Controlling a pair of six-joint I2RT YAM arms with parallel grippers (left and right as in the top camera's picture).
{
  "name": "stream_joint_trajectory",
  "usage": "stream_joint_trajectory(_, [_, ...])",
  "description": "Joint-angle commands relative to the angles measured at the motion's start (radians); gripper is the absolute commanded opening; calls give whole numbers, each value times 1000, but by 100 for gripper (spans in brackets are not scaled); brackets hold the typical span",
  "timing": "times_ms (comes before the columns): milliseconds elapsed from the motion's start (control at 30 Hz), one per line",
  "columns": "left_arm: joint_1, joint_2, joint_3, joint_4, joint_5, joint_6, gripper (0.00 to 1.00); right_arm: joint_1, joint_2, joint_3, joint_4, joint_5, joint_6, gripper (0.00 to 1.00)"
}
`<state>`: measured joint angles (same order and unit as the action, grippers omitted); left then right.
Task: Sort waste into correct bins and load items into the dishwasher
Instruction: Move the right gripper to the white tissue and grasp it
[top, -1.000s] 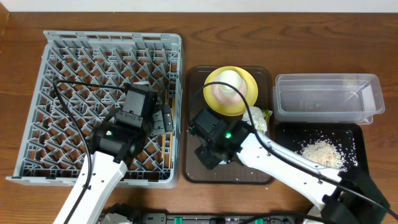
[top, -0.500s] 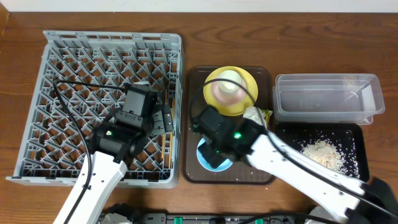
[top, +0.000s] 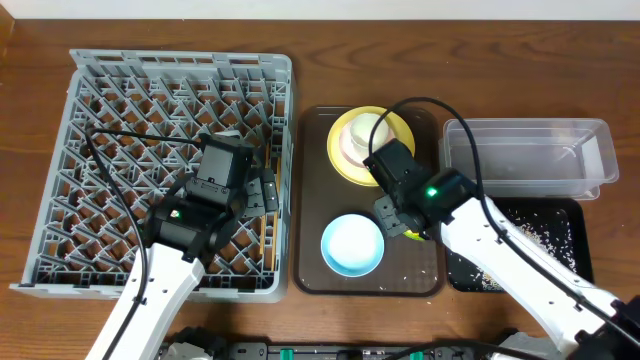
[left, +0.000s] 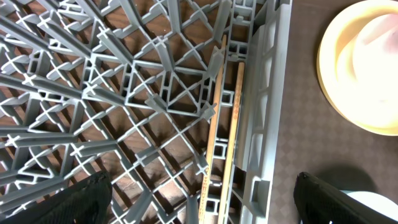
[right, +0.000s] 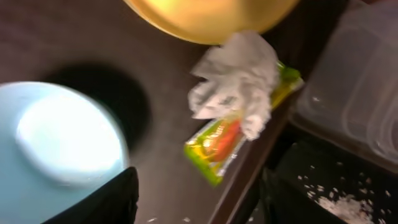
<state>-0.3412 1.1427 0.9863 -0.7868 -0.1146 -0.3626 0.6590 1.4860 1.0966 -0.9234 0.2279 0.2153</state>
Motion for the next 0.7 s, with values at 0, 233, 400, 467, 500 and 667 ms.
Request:
stream_joint_trajectory(0, [4,-2,11,-2,-12,2,95,-15,16,-98,106,82,-64,62])
stream_joint_trajectory(233, [4,-2,11,-2,-12,2,94,-14,19,-257,373,82,-135,72])
stream_joint_trajectory(400, [4,-2,11,-2,-12,2,94,-15,19,-328,501,84,-185,76])
stream_joint_trajectory(467, [4,-2,11,-2,-12,2,95,-17,19,-345,539,100,-234,76])
stream_joint_trajectory(500, [4,-2,11,-2,-12,2,94,-18,19,-352,556,119,-248,77])
stream_joint_trajectory(667, [4,-2,11,-2,-12,2,94,-34,20,-374,588,194,-258,80])
